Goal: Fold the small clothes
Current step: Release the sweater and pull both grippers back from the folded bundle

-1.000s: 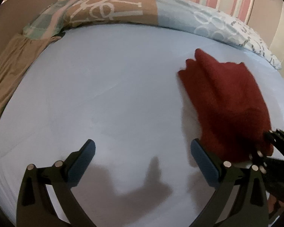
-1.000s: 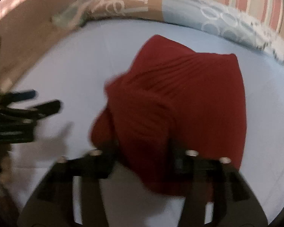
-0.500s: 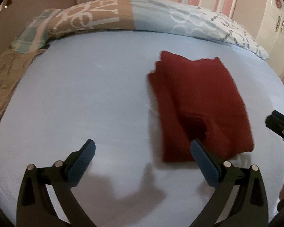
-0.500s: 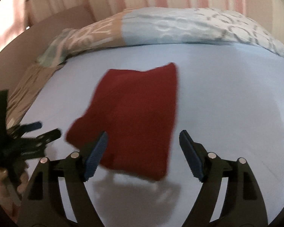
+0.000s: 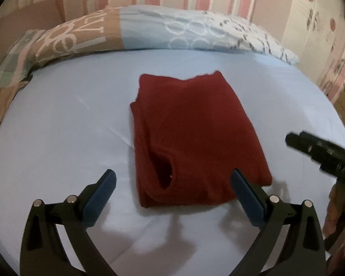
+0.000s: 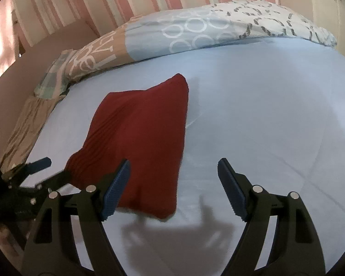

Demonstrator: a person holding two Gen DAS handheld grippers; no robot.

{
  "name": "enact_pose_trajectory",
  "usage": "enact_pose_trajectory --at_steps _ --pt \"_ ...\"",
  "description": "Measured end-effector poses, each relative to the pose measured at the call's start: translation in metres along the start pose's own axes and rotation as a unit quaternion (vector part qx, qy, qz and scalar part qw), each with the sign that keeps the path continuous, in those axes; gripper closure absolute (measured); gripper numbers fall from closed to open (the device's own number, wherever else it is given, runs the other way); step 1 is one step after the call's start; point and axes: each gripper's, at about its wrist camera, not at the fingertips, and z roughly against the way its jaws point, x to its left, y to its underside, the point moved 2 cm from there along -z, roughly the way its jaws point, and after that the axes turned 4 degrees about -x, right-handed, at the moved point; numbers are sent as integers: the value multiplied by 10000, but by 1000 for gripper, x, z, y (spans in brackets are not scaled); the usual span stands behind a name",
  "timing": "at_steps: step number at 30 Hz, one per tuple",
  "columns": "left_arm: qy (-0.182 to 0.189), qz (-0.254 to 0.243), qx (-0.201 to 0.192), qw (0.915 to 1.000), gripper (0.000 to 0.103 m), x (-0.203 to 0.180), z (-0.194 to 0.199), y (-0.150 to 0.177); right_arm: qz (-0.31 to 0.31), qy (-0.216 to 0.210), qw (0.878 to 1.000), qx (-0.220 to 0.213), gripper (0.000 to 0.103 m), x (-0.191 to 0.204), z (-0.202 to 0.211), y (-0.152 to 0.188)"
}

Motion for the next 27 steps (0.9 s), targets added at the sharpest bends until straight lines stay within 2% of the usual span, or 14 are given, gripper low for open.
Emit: enact_pose_trajectory --at_steps 2,8,11,15,20,24,27 --pt "-218 30 189 9996 4 4 -13 5 16 30 10000 6 24 -1 -1 -1" --pt "-274 906 611 9936 5 45 -36 25 139 78 9999 61 24 -1 -5 2" --pt "-347 995 803 9912 5 53 -44 43 121 75 9998 129 24 -2 -11 6" --pt "-318 1103 866 9896 5 57 -53 56 211 105 9995 225 24 -1 -19 13" --pt "-345 909 577 9936 5 46 -34 40 382 -34 9992 119 24 1 -16 11" --pt "-495 648 120 9966 5 43 -12 17 559 -47 9982 214 24 5 -20 14" --pt "-748 483 255 9957 5 48 -25 15 627 38 9972 398 24 7 -31 23"
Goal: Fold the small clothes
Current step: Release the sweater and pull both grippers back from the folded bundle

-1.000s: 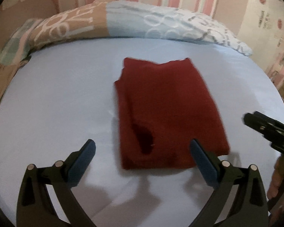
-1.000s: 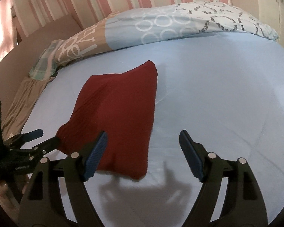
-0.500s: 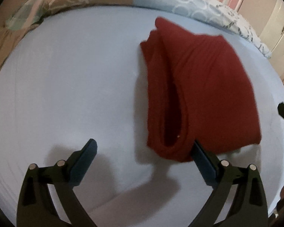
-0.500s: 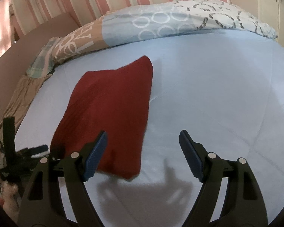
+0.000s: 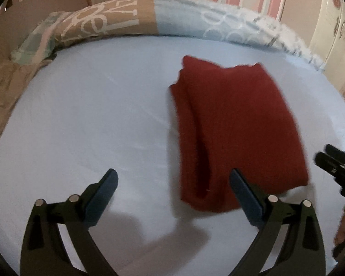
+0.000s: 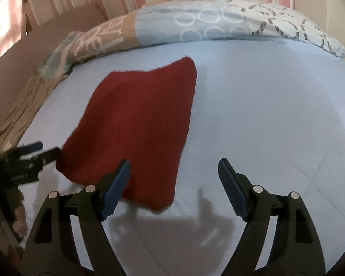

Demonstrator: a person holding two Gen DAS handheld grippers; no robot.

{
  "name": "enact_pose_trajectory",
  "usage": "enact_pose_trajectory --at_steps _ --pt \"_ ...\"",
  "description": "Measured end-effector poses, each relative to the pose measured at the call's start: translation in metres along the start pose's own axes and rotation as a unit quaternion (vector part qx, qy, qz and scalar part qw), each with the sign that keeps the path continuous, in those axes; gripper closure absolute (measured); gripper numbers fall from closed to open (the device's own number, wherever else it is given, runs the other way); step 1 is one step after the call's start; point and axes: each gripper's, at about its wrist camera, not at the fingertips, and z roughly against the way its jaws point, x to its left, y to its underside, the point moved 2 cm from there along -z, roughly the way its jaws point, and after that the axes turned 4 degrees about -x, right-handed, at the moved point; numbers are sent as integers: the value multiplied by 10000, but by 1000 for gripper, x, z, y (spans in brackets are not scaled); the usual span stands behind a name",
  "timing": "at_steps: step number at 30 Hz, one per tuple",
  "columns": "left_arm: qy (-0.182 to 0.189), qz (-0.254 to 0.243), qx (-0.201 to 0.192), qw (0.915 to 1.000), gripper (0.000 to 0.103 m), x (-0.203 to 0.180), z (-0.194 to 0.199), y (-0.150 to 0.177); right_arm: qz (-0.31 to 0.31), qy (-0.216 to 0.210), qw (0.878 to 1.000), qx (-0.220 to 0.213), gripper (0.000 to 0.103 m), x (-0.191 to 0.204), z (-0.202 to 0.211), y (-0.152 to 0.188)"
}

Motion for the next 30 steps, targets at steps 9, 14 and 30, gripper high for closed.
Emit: enact_pose_trajectory --at_steps 9,14,30 --pt "-253 -45 279 9993 4 12 -33 10 237 335 9987 316 23 -2 -32 19" --pt "-210 -50 306 9993 2 16 -34 16 281 329 9986 306 22 -5 -32 21" --pt "-124 -369 -98 9992 2 -7 17 4 365 -70 9958 -839 3 13 33 -16"
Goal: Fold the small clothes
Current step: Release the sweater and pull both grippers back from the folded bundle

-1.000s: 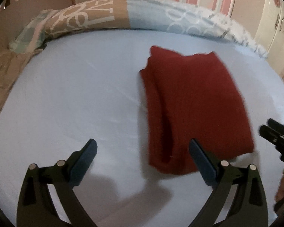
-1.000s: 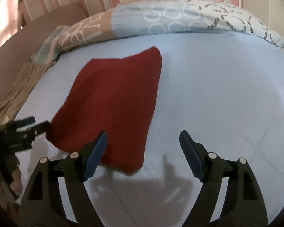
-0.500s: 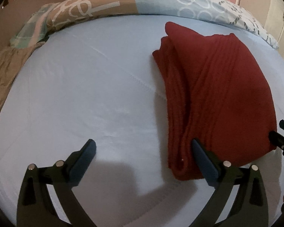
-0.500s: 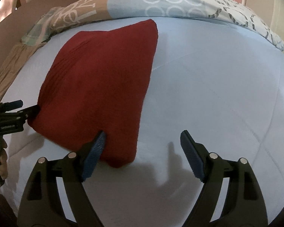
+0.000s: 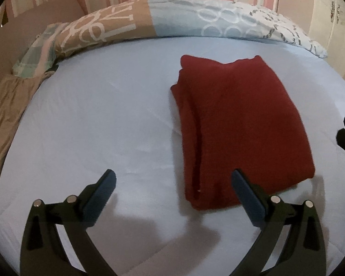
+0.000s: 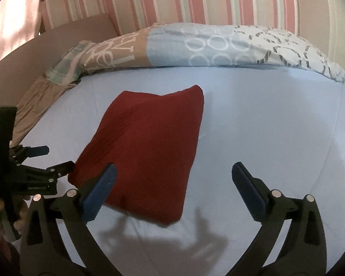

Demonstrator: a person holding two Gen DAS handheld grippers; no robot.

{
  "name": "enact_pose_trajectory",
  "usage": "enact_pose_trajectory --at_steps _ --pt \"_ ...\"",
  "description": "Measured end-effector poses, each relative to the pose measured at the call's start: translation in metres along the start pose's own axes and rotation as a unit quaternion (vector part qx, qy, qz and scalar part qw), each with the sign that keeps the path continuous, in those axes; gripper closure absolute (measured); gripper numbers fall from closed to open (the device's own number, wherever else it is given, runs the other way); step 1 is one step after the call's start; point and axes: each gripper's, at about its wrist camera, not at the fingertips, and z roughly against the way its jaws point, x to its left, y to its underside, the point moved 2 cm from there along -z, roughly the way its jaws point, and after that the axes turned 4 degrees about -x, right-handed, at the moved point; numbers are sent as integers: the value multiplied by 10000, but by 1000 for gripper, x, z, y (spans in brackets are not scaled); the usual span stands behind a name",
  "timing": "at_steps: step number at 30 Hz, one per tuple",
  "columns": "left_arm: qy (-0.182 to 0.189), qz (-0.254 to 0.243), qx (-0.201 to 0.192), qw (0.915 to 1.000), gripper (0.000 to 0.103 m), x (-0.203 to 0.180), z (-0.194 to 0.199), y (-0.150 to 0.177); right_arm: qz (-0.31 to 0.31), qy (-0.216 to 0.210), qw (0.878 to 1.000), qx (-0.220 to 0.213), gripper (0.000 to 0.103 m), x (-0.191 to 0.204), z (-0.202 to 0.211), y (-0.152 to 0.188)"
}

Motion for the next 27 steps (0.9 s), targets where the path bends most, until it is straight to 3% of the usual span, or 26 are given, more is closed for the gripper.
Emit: enact_pose_trajectory --at_steps 6,14,19,24,27 --pt "103 -63 31 9999 2 -10 7 -1 -43 123 9999 -2 3 -3 2 4" --pt "620 251 320 9972 2 -7 -6 18 -106 195 9997 86 3 -11 -2 12" --pt "702 364 440 9959 2 -3 -19 27 -48 242 9996 152 3 -12 -8 16" --pt "1301 790 530 9869 2 -1 -34 24 37 292 9994 178 3 -13 -13 18" --pt "1469 899 573 9834 2 -2 -42 18 41 312 9993 207 3 -16 -14 20"
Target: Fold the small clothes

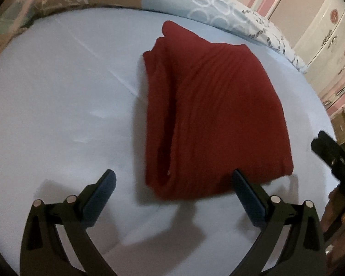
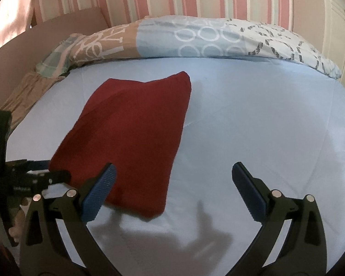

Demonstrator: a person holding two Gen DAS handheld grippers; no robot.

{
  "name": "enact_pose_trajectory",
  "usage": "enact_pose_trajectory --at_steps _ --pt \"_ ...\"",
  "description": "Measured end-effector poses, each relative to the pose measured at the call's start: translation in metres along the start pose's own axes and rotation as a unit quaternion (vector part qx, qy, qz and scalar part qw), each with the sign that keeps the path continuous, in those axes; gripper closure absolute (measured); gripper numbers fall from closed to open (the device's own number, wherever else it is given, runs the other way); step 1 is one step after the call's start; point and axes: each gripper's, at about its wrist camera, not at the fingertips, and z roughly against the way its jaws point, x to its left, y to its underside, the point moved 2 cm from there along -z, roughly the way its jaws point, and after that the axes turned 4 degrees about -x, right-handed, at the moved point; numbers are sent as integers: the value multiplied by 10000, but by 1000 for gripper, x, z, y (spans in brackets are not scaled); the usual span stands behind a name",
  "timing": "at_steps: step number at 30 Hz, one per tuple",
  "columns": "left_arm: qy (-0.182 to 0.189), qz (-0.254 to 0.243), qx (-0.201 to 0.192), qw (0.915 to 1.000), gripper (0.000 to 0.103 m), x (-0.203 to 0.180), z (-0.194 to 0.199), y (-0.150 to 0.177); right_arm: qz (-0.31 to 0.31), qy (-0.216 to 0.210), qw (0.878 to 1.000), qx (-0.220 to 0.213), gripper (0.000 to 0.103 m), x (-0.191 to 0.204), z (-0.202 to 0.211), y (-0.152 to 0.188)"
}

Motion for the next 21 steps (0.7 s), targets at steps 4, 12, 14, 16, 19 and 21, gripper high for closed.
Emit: enact_pose_trajectory --at_steps 4,12,14,16,19,21 --pt "135 21 188 9997 2 -3 -14 -4 37 42 10000 18 3 -3 -2 1" --pt "262 238 190 9992 2 3 -28 -12 -88 34 9999 68 3 -11 -5 4" --pt "228 178 185 9994 2 1 -32 -18 -72 40 9999 76 3 -11 -6 4" --pt "134 40 203 9997 2 -3 -37 -23 -41 57 9999 98 3 -11 -8 5" --pt "11 -180 205 9996 2 -8 -42 -27 -60 67 9999 130 3 -12 -11 6" --pt "-24 -247 247 9994 2 -10 -46 -28 -100 63 9998 169 3 -13 -13 8"
